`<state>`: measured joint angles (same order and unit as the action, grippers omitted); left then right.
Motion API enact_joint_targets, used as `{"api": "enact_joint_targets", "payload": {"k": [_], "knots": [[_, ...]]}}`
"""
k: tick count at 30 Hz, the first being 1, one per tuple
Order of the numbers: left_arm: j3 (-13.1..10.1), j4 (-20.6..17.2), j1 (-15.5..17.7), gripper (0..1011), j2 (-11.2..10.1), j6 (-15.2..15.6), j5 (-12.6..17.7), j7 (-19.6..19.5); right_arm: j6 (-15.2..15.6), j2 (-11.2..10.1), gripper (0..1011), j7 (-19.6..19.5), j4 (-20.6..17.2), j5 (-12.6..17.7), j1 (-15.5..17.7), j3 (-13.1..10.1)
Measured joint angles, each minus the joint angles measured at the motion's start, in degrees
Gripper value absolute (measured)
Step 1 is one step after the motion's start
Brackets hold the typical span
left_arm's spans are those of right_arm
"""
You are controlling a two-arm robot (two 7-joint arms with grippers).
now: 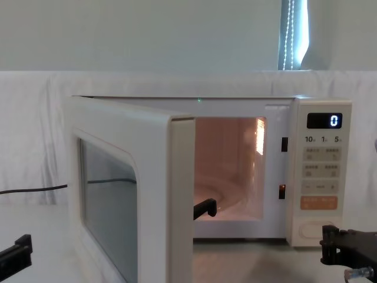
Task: Press the button to open the microwave door with one hand; close the microwave door with the other hand.
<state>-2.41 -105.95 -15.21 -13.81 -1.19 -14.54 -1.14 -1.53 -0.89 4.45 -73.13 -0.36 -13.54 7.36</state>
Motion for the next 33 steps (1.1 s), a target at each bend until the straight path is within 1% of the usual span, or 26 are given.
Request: {"api": "enact_joint_targets", "payload": {"k": [6, 12, 19, 21, 25, 33], "knots": [[0.00, 0.00, 0.00, 1001, 0.00, 0.00, 0.00, 0.00, -1.42, 0.15, 0, -1.84, -3.03, -1.74, 2.54, 0.59], [0.00, 0.00, 0.00, 1001, 0.00, 0.00, 0.00, 0.00, -4.42, 1.38, 0, -4.29, -4.76, -3.04, 5.19, 0.62], [0.00, 0.00, 0.00, 1001, 0.00, 0.00, 0.00, 0.00, -7.84, 3.50, 0, -6.51, -5.55, -3.07, 7.40, -0.87], [0.00, 0.00, 0.00, 1001, 0.00, 0.00, 0.00, 0.00, -8.06, 3.65, 0, -6.68, -5.64, -3.08, 7.54, -1.02], [0.00, 0.00, 0.00, 1001, 0.00, 0.00, 0.00, 0.00, -9.14, 4.45, 0, -7.36, -6.16, -3.11, 8.30, -2.29], [0.00, 0.00, 0.00, 1001, 0.00, 0.00, 0.00, 0.00, -9.50, 4.92, 0, -7.51, -6.75, -3.12, 8.84, -3.52]]}}
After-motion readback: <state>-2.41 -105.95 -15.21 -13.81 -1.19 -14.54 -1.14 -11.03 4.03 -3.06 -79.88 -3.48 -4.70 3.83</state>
